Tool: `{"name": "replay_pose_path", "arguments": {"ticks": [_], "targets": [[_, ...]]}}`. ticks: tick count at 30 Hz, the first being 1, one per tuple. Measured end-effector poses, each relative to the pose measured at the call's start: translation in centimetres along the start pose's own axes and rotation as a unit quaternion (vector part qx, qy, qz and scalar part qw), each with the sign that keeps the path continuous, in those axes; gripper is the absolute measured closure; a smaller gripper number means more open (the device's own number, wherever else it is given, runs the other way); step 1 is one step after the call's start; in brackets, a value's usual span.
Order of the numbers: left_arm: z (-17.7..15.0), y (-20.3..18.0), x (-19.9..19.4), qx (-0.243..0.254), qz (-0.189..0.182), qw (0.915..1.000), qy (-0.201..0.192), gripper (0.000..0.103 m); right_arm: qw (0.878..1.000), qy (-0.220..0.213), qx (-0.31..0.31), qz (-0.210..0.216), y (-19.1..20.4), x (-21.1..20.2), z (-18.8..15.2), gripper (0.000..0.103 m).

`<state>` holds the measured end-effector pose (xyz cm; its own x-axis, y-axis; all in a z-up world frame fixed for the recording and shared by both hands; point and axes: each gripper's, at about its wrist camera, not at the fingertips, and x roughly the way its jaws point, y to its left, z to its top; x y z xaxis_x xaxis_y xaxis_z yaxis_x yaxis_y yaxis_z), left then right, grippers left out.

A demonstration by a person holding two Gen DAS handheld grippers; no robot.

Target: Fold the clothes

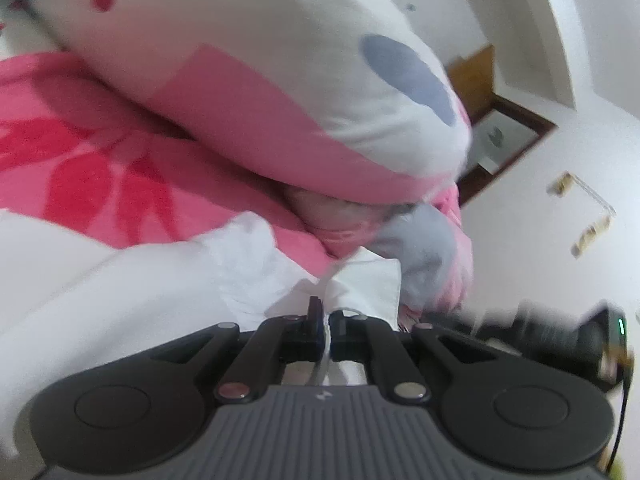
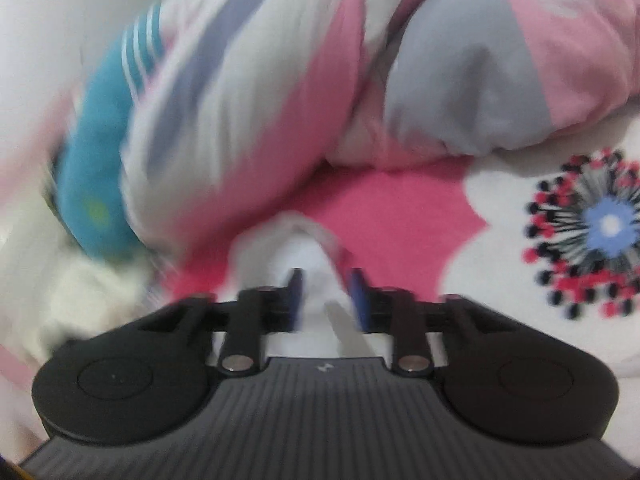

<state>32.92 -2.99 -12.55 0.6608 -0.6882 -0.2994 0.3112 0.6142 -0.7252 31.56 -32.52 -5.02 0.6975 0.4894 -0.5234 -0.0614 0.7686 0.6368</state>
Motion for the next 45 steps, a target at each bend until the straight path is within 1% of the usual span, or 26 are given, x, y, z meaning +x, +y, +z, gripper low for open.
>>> {"name": "replay_pose_path", "arguments": {"ticks": [4, 8, 12, 14, 16, 17, 19, 21, 23, 25, 27, 28, 30, 31, 34, 35, 36, 37, 38, 39, 40, 41, 42, 43, 44, 45], "targets": [[-0.6, -1.4, 0.5, 0.05, -0.001, 0.9986, 0.016, 0.1, 0.993, 0.037, 0.108, 0.029, -0.9, 2.9, 1.9, 0.055], [-1.0, -2.0, 0.9, 0.073, -0.003, 0.997, 0.026, 0.1, 0.986, 0.072, 0.15, 0.003, -1.7, 6.0, 2.9, 0.055], [-1.2, -1.6, 0.6, 0.07, -0.007, 0.9971, 0.03, 0.1, 0.983, 0.088, 0.161, 0.002, -1.8, 7.5, 3.4, 0.058], [-1.3, -1.6, 0.6, 0.07, -0.007, 0.9969, 0.034, 0.1, 0.985, 0.085, 0.147, -0.001, -1.3, 7.6, 3.8, 0.066], [-1.4, -1.7, 0.8, 0.073, -0.008, 0.9966, 0.038, 0.1, 0.987, 0.092, 0.133, -0.001, -0.8, 7.9, 4.0, 0.082], [-1.4, -1.7, 0.9, 0.074, -0.008, 0.9964, 0.04, 0.1, 0.988, 0.096, 0.121, -0.002, -0.4, 8.1, 4.0, 0.087], [-1.5, -1.7, 1.0, 0.073, -0.006, 0.9963, 0.044, 0.1, 0.991, 0.102, 0.087, -0.009, 0.6, 8.4, 4.0, 0.094], [-1.5, -1.7, 1.1, 0.071, -0.005, 0.9963, 0.047, 0.1, 0.993, 0.103, 0.043, -0.024, 2.0, 8.7, 4.0, 0.096], [-1.6, -1.6, 1.2, 0.07, -0.003, 0.9963, 0.051, 0.1, 0.993, 0.097, -0.028, -0.054, 3.6, 8.9, 4.1, 0.098], [-1.6, -1.6, 1.4, 0.069, 0.002, 0.996, 0.057, 0.1, 0.98, 0.086, -0.146, -0.102, 6.3, 9.0, 3.3, 0.098], [-1.6, -1.5, 1.7, 0.067, 0.008, 0.9956, 0.064, 0.1, 0.949, 0.085, -0.271, -0.137, 8.9, 9.2, 1.7, 0.099], [-1.7, -1.4, 1.8, 0.065, 0.011, 0.9955, 0.068, 0.1, 0.924, 0.088, -0.337, -0.156, 10.0, 9.4, 0.7, 0.099], [-1.7, -1.2, 2.1, 0.061, 0.015, 0.995, 0.077, 0.1, 0.861, 0.095, -0.459, -0.197, 11.6, 10.0, -1.6, 0.099], [-1.8, -1.1, 2.2, 0.06, 0.018, 0.9947, 0.082, 0.1, 0.82, 0.097, -0.517, -0.224, 11.9, 10.6, -2.9, 0.099], [-1.8, -0.9, 2.5, 0.054, 0.022, 0.9941, 0.091, 0.1, 0.664, 0.091, -0.67, -0.319, 11.2, 12.8, -6.6, 0.099], [-1.8, -0.9, 2.5, 0.053, 0.022, 0.9941, 0.092, 0.1, 0.623, 0.086, -0.699, -0.342, 10.6, 13.1, -7.3, 0.099], [-1.8, -0.9, 2.5, 0.053, 0.022, 0.9941, 0.092, 0.1, 0.603, 0.079, -0.71, -0.354, 10.3, 13.3, -7.7, 0.099], [-1.8, -0.8, 2.6, 0.052, 0.022, 0.9941, 0.093, 0.1, 0.629, 0.07, -0.691, -0.35, 10.3, 13.0, -7.0, 0.097], [-1.8, -0.8, 2.6, 0.052, 0.022, 0.994, 0.093, 0.1, 0.674, 0.059, -0.654, -0.34, 10.5, 12.4, -5.9, 0.096], [-1.8, -0.8, 2.6, 0.051, 0.022, 0.994, 0.094, 0.1, 0.728, 0.047, -0.603, -0.324, 10.6, 11.6, -4.3, 0.094], [-1.8, -0.8, 2.6, 0.05, 0.022, 0.994, 0.094, 0.1, 0.791, 0.038, -0.532, -0.3, 10.3, 10.6, -2.4, 0.093], [-1.8, -0.8, 2.6, 0.05, 0.022, 0.994, 0.095, 0.1, 0.848, 0.034, -0.453, -0.272, 9.4, 9.6, -0.6, 0.09], [-1.8, -0.8, 2.6, 0.05, 0.023, 0.994, 0.095, 0.1, 0.897, 0.03, -0.369, -0.241, 8.6, 8.7, 1.3, 0.086], [-1.8, -0.8, 2.7, 0.05, 0.023, 0.994, 0.095, 0.1, 0.936, 0.033, -0.283, -0.207, 7.4, 8.0, 3.0, 0.084], [-1.8, -0.8, 2.7, 0.05, 0.023, 0.994, 0.095, 0.1, 0.96, 0.049, -0.213, -0.177, 6.2, 7.8, 4.1, 0.081], [-1.7, -0.8, 2.6, 0.05, 0.023, 0.994, 0.095, 0.1, 0.972, 0.07, -0.163, -0.153, 5.1, 8.1, 4.6, 0.076]]}}
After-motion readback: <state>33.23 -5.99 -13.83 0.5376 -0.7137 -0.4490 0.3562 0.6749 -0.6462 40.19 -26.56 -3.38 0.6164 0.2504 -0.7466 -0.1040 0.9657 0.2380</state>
